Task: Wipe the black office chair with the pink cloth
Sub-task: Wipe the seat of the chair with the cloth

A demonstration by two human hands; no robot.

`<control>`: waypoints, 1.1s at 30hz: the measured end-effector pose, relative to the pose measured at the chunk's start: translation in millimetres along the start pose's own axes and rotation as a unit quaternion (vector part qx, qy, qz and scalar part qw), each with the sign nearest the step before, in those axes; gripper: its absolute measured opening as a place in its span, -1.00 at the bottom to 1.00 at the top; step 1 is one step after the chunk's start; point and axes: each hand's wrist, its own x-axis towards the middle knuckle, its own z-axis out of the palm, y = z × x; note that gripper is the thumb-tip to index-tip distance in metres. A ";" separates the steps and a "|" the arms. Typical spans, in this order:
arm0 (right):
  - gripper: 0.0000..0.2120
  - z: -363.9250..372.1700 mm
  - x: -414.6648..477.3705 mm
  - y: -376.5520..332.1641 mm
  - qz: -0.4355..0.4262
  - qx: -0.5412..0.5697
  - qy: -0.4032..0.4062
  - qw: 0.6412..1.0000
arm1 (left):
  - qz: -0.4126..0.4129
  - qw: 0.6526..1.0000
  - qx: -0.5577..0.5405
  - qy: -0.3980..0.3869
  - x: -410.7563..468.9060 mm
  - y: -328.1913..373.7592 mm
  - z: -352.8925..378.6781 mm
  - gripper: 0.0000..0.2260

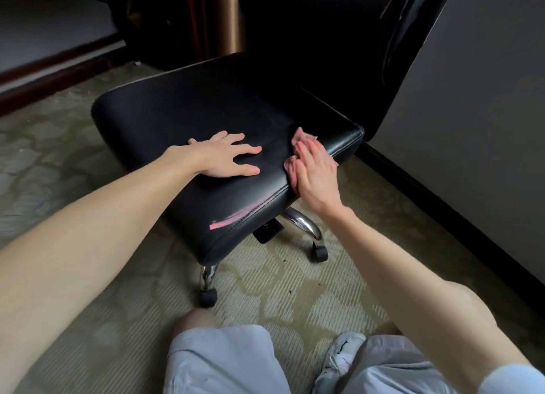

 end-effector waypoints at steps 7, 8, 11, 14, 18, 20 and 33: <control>-0.54 5.4 -22.7 -43.0 0.007 0.052 0.012 0.999 | -0.001 1.000 -0.006 0.006 -6.0 -6.0 9.6 -0.42; -0.53 7.4 -33.4 -53.3 -0.017 0.038 0.012 0.999 | -0.002 1.000 -0.008 0.006 -5.6 -6.7 9.9 -0.42; -0.46 8.6 -38.1 -52.3 -0.059 0.003 -0.009 0.998 | -0.004 1.000 -0.003 0.005 -7.0 -10.6 10.8 -0.43; -0.49 0.8 -13.5 -25.4 -0.036 -0.021 -0.006 0.999 | 0.000 1.000 -0.003 -0.002 -11.5 -14.3 10.1 -0.43; -0.42 -5.5 13.9 0.7 0.011 -0.029 -0.008 0.999 | 0.005 1.000 -0.007 -0.003 -14.4 -13.6 10.6 -0.43; -0.41 -4.6 17.3 -2.2 0.038 0.010 -0.010 0.999 | 0.004 1.000 -0.002 0.002 -13.4 -10.3 11.6 -0.43; -0.40 16.9 -46.3 -50.4 0.010 0.038 0.026 0.999 | 0.023 1.000 -0.001 0.012 -24.4 -25.6 8.1 -0.53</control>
